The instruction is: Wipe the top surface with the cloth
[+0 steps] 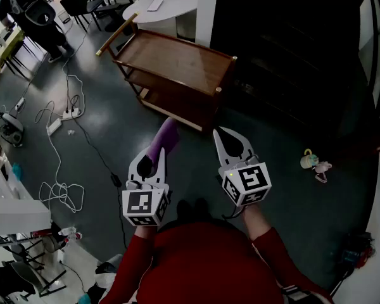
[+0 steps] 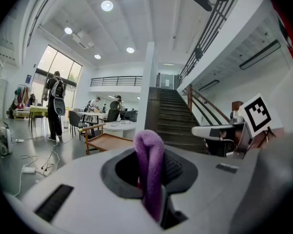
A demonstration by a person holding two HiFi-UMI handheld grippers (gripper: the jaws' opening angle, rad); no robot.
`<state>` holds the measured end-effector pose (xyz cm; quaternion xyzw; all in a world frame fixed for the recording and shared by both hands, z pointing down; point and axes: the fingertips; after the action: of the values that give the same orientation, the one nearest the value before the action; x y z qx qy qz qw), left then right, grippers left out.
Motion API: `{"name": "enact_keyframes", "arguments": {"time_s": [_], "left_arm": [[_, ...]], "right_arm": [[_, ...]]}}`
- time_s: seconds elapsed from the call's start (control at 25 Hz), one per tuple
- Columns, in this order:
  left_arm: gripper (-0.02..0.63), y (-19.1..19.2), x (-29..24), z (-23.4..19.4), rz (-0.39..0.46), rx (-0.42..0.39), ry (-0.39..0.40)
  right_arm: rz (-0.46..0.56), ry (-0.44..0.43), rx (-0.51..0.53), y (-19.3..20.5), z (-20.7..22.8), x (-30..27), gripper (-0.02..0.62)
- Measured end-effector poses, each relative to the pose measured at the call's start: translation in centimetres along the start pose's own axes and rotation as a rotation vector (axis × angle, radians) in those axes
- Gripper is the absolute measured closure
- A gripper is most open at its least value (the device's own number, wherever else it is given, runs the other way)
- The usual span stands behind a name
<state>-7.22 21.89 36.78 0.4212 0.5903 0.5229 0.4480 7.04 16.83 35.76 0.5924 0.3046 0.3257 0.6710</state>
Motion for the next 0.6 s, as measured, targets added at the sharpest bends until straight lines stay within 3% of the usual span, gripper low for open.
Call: {"name": "enact_keyframes", "arguments": {"time_s": [0.6], "left_arm": [[0.541, 0.19, 0.02, -0.57, -0.002, 0.010, -0.003]], "right_arm": [[0.024, -0.015, -0.030, 0.14, -0.66, -0.39, 0.583]]}}
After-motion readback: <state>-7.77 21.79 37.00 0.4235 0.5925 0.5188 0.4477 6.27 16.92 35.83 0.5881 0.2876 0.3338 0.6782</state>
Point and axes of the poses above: the fingertips, and each gripper's own axes: x backward along the fingers, z to its right, y out of its underside, and after that the axes turned 7 degrees about z, right-handed
